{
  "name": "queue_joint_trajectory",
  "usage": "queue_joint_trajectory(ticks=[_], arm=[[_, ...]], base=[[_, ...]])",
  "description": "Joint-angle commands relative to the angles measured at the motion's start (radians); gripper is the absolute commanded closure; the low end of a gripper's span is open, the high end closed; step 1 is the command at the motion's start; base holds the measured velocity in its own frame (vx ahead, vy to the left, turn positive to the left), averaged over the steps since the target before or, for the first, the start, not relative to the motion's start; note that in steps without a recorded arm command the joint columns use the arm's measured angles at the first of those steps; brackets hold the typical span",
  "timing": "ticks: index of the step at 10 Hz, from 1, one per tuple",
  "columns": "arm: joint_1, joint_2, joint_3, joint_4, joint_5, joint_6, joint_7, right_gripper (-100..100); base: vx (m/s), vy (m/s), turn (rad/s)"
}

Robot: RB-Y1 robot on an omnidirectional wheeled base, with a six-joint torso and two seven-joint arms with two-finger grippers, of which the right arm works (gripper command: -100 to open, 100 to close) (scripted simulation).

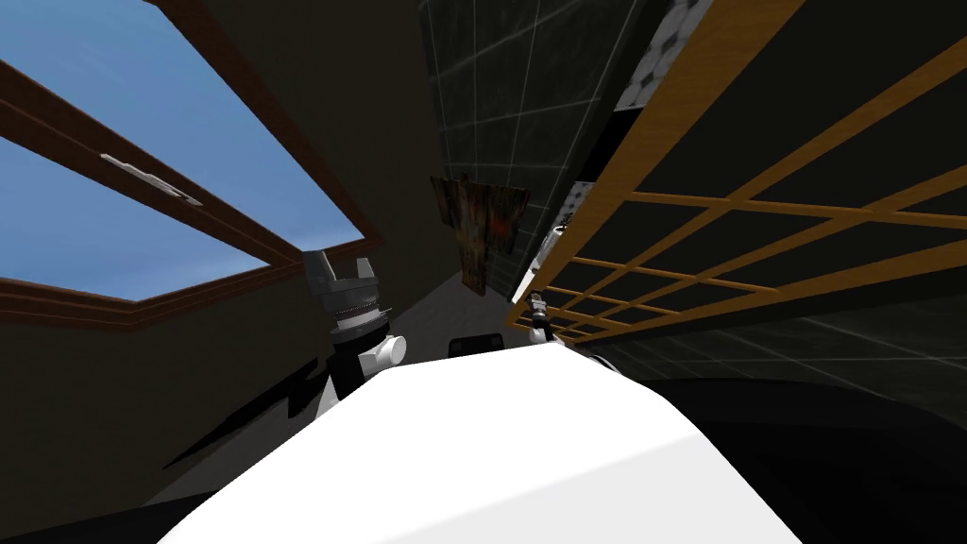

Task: Pull the door open

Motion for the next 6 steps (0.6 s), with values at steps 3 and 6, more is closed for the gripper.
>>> queue_joint_trajectory(ticks=[3, 6], arm=[[0.015, -0.013, 0.044, -0.016, 0.023, -0.007, -0.033, 100], [0.026, -0.022, 0.065, -0.034, 0.034, -0.003, -0.045, 100]], base=[[-0.236, -0.013, 0.056], [-0.162, -0.029, 0.039]])
